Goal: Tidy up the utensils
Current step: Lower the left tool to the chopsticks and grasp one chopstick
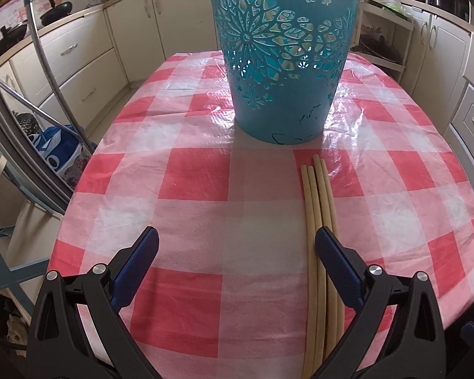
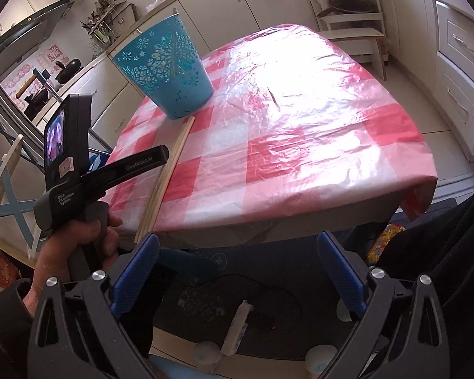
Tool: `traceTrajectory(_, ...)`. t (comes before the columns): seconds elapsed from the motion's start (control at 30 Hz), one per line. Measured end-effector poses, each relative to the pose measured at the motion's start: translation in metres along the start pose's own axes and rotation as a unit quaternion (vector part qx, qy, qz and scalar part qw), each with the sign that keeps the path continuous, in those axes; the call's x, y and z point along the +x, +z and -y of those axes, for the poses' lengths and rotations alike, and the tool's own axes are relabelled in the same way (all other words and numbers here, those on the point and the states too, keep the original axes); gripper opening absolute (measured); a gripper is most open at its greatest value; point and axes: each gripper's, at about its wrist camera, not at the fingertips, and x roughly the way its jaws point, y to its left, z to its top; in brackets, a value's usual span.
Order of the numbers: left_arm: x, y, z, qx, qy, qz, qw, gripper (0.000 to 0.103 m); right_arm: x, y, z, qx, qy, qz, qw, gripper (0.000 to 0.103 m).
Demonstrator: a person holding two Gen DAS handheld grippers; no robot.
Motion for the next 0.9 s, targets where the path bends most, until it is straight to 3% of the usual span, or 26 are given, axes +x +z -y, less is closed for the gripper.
traceTrajectory(0.27, 0.006, 0.001, 0.0, 0.008, 0.008, -0.01, 0.9999, 0.094, 0.002, -0.001, 0.0, 0.003, 0.003, -0.007, 1.0, 0.096)
traceTrajectory(0.47, 0.004, 0.001, -0.002, 0.005, 0.006, -0.006, 0.9999, 0.081, 0.003, -0.001, -0.001, 0.002, 0.003, -0.01, 1.0, 0.096)
traceTrajectory(0.67, 0.008, 0.01, 0.008, 0.012, -0.024, -0.012, 0.9996, 0.049, 0.006, -0.001, -0.002, 0.0, 0.002, -0.013, 1.0, 0.096)
traceTrajectory(0.77, 0.007, 0.011, 0.013, 0.016, -0.04, -0.01, 0.999, 0.027, 0.006, -0.001, -0.003, -0.002, 0.001, -0.015, 1.0, 0.096)
traceTrajectory(0.83, 0.007, 0.01, 0.016, 0.021, -0.048, -0.009, 0.9986, 0.006, 0.007, -0.001, -0.003, -0.004, 0.0, -0.015, 1.0, 0.096)
traceTrajectory(0.9, 0.006, 0.009, 0.014, 0.014, -0.054, -0.01, 0.9984, 0.004, 0.007, -0.001, -0.004, -0.006, -0.001, -0.015, 1.0, 0.096)
